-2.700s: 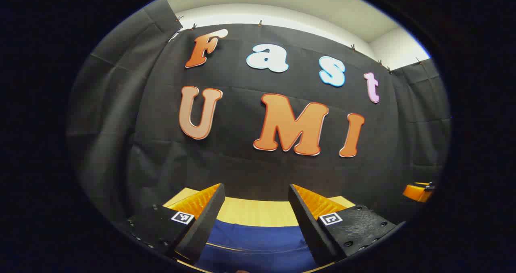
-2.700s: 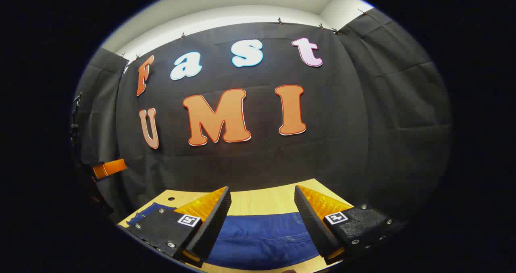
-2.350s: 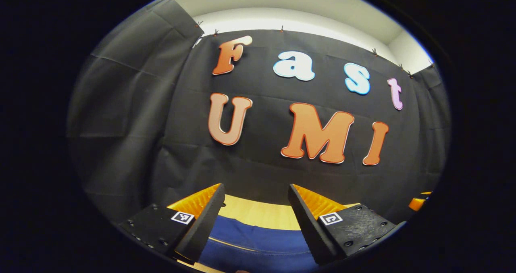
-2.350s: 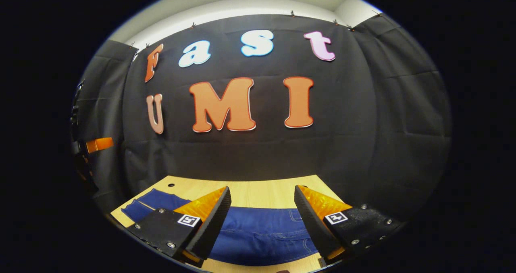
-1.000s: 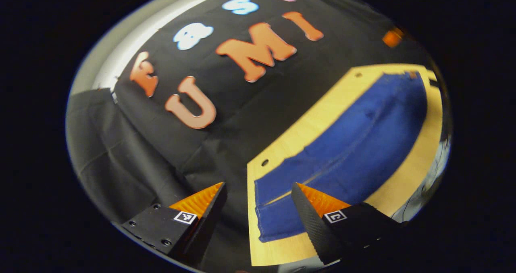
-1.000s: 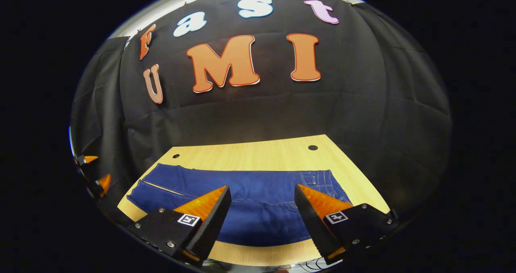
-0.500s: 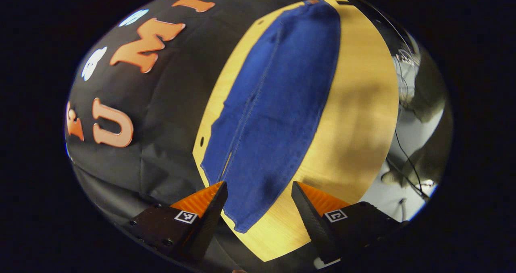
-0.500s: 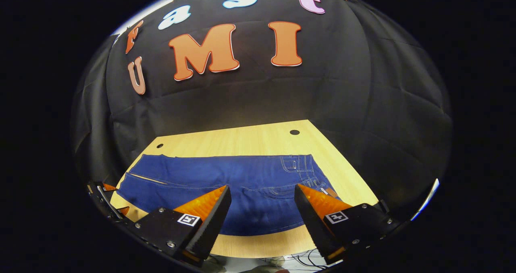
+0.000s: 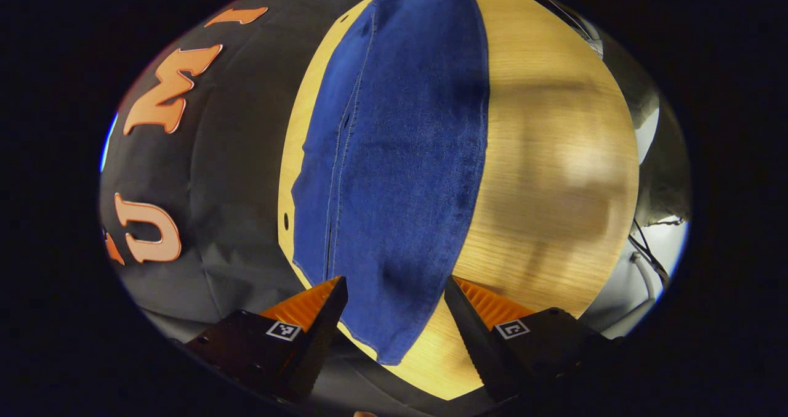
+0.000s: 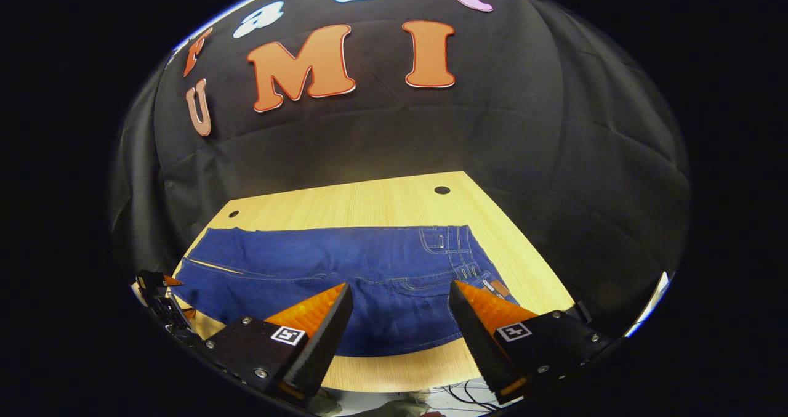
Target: Grasp the waist and the cuffs of the jeans and fold them to make the two legs overlap; first hold the waist and fold one-third of the jeans toward the cuffs, then hold the cuffs and fold the remaining one-third in the same direction to finish folding.
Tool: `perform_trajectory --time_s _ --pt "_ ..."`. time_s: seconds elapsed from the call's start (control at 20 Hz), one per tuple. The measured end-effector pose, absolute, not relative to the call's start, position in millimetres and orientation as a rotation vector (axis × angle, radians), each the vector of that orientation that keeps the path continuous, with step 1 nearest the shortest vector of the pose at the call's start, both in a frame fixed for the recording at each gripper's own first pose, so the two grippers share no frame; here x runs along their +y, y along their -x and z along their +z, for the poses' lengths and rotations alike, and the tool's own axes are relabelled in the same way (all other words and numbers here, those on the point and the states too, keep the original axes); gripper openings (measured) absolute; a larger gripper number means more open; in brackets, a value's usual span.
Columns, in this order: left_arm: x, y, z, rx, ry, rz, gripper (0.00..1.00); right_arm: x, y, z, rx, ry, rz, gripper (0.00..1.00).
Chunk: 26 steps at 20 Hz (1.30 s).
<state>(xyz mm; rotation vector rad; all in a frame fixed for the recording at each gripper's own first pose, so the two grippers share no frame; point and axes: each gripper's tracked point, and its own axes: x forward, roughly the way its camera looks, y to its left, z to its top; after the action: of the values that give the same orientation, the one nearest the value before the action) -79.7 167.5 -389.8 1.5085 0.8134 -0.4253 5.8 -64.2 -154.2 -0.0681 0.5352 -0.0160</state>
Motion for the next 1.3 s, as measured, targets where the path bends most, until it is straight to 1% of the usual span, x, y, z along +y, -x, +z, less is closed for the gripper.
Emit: perform_trajectory --time_s 0.05,0.1,0.2,0.25,0.35,0.4,0.45,0.5,0.6,0.65,0.75,0.85,0.9,1.0,1.15,1.3 --pt "168 75 -393 0.81 -1.511 -0.424 0.98 -64 -5 -155 0.539 0.064 -0.017 0.97" --pt "172 66 -393 0.791 -1.535 -0.415 0.93 -64 -5 -156 0.544 0.062 -0.018 0.97" --pt "171 47 -395 0.755 -1.589 -0.415 0.92 -62 -5 -155 0.543 0.059 -0.019 0.97" --pt "172 34 -396 0.735 -1.605 -0.419 0.88 -61 -3 -154 0.541 0.061 -0.02 0.97" --pt "177 21 -403 0.745 -1.583 -0.422 0.86 -60 -2 -153 0.541 0.066 -0.024 0.97" --pt "176 17 -406 0.745 -1.577 -0.426 0.75 -58 -2 -154 0.546 0.066 -0.025 0.97" --pt "178 13 -411 0.754 -1.564 -0.434 0.71 -57 -2 -154 0.548 0.064 -0.028 0.97" --pt "178 12 -418 0.767 -1.549 -0.438 0.52 -53 -2 -154 0.549 0.06 -0.029 0.97" --pt "180 8 -424 0.74 -1.6 -0.43 0.15 -49 -1 -154 0.544 0.07 -0.032 0.97" --pt "175 15 -421 0.741 -1.593 -0.432 0.07 -50 -2 -152 0.531 0.085 -0.036 0.97" --pt "179 20 -422 0.792 -1.508 -0.441 0.09 -57 -4 -145 0.482 0.161 -0.031 0.97" --pt "180 18 -422 0.827 -1.447 -0.437 0.08 -73 -9 -143 0.442 0.299 -0.025 0.97" --pt "179 19 -422 0.836 -1.441 -0.428 0.08 -86 -12 -141 0.417 0.401 -0.028 0.97" --pt "178 23 -418 0.845 -1.49 -0.413 0.08 -114 -21 -140 0.386 0.661 0.007 0.98" --pt "180 23 -424 0.903 -1.531 -0.418 0.07 -137 -14 -174 0.449 0.921 0.138 0.98" --pt "180 28 -420 0.927 -1.504 -0.366 0.06 -154 -4 -215 0.511 1.184 0.292 0.98"
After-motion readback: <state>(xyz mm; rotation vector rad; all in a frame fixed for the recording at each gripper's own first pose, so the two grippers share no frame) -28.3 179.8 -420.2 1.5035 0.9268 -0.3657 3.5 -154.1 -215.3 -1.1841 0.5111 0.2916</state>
